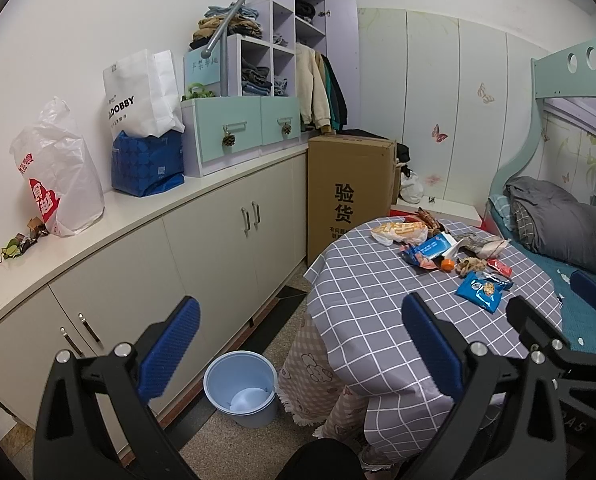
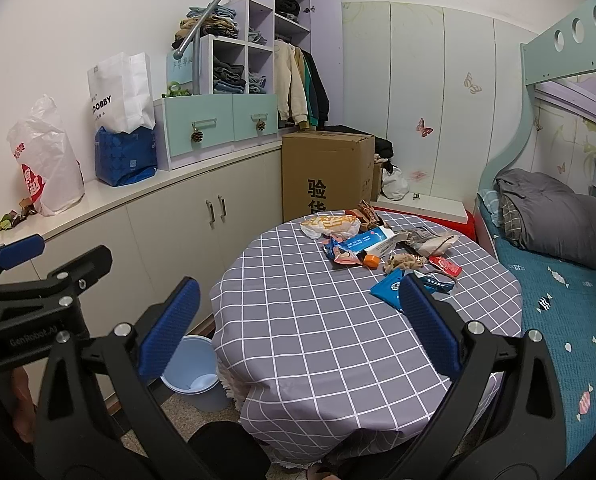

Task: Collect trash
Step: 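Grasp the Oreo packet with the left tool while the right tool grasps the blue cookie bag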

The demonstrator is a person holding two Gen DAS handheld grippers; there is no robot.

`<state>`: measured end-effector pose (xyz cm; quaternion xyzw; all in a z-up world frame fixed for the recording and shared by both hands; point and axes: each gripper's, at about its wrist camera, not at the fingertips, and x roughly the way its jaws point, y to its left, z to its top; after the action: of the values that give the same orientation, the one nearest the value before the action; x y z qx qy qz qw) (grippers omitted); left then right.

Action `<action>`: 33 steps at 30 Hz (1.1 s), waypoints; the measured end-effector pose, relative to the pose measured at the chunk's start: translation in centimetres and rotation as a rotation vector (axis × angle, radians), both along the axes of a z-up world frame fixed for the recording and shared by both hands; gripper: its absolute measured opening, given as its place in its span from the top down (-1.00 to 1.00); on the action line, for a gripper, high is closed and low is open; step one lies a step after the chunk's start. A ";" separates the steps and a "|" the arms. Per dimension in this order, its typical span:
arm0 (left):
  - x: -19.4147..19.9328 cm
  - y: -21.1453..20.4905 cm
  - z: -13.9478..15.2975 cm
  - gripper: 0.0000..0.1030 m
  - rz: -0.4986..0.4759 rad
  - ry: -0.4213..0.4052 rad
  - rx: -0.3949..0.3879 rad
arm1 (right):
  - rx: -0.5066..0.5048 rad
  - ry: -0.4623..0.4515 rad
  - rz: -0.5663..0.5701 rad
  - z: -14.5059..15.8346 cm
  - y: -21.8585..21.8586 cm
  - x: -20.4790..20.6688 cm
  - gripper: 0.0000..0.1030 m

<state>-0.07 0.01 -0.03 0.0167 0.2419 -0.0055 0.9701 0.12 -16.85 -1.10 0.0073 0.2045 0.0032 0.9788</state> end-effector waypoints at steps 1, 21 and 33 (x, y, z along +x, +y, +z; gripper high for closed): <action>0.0 0.1 0.0 -0.91 0.001 0.000 0.000 | 0.000 -0.001 0.000 0.0 0.0 0.0 -0.89; 9.1 -7.0 -4.7 -0.91 -0.141 0.162 0.026 | 0.104 0.133 -0.125 -4.3 -7.6 5.6 -0.89; 19.5 -18.1 -12.0 -0.91 -0.392 0.375 -0.001 | 0.122 0.295 -0.302 -10.4 -18.1 12.2 -0.89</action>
<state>19.39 -18.06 -11.98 0.0613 0.4095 -0.1965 0.8888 12.34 -34.95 -11.51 0.0975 0.3415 -0.1320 0.9254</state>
